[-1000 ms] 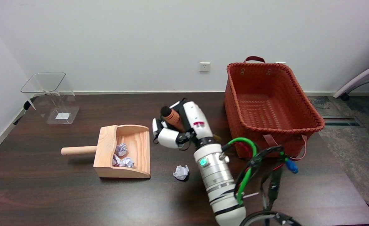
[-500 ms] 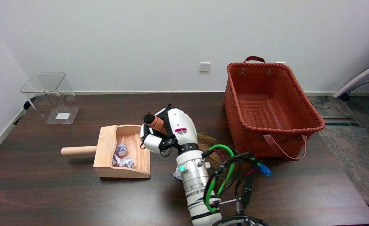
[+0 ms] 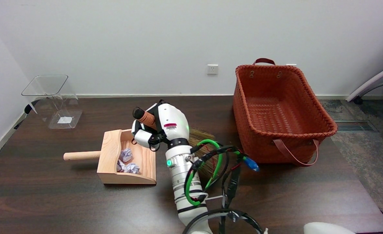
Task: Sweep the paper into the dustpan.
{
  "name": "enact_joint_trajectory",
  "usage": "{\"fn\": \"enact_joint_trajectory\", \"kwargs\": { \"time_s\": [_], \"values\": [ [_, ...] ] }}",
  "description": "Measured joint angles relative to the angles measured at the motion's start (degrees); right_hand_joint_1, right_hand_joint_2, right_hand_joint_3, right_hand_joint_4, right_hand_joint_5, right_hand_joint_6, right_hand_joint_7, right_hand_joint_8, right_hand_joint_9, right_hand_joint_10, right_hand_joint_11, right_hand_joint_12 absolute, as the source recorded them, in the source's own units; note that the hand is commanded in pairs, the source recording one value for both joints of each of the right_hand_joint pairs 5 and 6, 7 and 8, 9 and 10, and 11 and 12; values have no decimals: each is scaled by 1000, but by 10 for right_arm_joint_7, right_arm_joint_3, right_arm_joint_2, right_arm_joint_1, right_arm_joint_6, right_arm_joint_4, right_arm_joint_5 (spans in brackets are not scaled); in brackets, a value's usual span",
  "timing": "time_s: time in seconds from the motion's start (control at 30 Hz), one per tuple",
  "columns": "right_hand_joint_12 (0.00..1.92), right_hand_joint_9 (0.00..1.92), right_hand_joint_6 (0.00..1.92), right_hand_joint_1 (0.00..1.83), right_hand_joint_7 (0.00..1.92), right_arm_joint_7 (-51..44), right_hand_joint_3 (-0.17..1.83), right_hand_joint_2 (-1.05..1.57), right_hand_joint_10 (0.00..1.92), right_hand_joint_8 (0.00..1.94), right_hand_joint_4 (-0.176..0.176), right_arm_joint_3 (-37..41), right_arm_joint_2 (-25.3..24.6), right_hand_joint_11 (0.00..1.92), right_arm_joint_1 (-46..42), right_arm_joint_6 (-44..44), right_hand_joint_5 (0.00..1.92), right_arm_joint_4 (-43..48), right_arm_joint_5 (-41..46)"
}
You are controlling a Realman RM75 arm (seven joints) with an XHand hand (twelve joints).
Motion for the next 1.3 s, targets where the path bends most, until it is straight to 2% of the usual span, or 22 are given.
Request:
{"fn": "enact_joint_trajectory", "kwargs": {
  "time_s": [0.57, 1.0, 1.3],
  "values": [
    [1737, 1920, 1920, 1109, 1920, 3, 1050, 1571, 1920, 1920, 0, -18, -51, 1737, 32, 76, 1920, 94, 13],
    [1740, 1920, 1920, 1104, 1920, 0, 1125, 1571, 1920, 1920, 0, -33, -69, 1740, -21, 158, 1920, 123, -45],
    [1740, 1920, 1920, 1105, 1920, 10, 1128, 1571, 1920, 1920, 0, -38, -91, 1740, -42, 184, 1920, 166, -73]
  ]
}}
